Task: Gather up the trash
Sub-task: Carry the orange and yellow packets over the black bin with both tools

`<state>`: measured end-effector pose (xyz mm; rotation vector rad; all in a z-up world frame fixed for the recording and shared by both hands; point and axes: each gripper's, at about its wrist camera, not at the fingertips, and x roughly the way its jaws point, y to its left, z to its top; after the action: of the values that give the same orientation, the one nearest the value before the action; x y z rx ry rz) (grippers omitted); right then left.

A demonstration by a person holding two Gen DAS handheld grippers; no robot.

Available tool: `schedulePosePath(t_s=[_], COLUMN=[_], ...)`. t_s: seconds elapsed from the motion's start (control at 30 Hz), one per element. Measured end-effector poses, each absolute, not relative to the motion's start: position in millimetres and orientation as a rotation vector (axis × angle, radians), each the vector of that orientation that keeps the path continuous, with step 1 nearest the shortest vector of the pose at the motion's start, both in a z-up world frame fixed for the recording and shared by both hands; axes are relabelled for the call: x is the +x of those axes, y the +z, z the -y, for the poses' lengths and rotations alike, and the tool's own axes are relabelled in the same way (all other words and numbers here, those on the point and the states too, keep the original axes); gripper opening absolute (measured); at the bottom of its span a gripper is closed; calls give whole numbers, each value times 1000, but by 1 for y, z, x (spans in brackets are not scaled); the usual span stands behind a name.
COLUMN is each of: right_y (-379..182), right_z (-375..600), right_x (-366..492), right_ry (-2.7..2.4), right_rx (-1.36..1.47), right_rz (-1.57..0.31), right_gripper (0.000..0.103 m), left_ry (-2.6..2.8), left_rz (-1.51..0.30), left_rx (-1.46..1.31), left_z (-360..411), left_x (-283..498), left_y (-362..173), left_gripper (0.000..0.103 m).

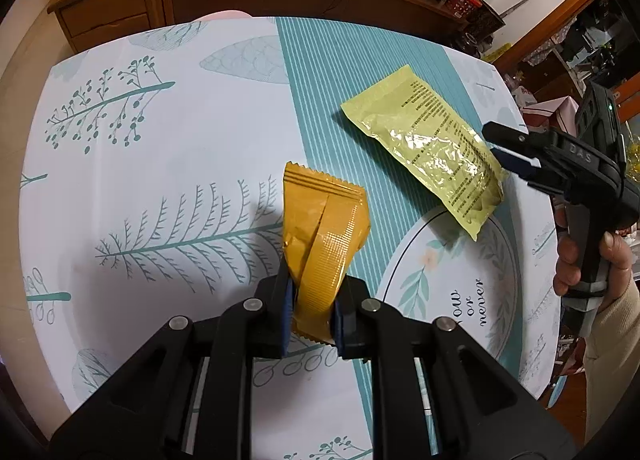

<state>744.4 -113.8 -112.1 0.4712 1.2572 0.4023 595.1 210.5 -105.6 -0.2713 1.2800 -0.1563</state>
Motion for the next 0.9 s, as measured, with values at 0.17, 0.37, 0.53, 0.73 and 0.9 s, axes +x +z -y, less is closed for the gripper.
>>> schedulePosePath(t_s=[0.17, 0.37, 0.53, 0.73, 0.9], right_y=[-118, -132, -124, -92, -53], right_z=[123, 104, 80, 70, 79], right_x=[736, 728, 707, 661, 593], right_ry=[486, 537, 574, 532, 497], right_rx=[561, 597, 571, 586, 572], right_rz=[-1294, -1328, -1278, -1221, -1198], right_gripper=[51, 19, 1, 0, 0], left_ry=[-176, -192, -195, -192, -205], left_rz=[-1278, -1280, -1274, -1256, -1232], left_rx=[-267, -253, -242, -228, -202], left_z=[-208, -195, -185, -176, -151], left_x=[595, 598, 594, 568, 514], left_y=[-105, -105, -99, -79, -49], left_gripper=[13, 13, 13, 13, 13])
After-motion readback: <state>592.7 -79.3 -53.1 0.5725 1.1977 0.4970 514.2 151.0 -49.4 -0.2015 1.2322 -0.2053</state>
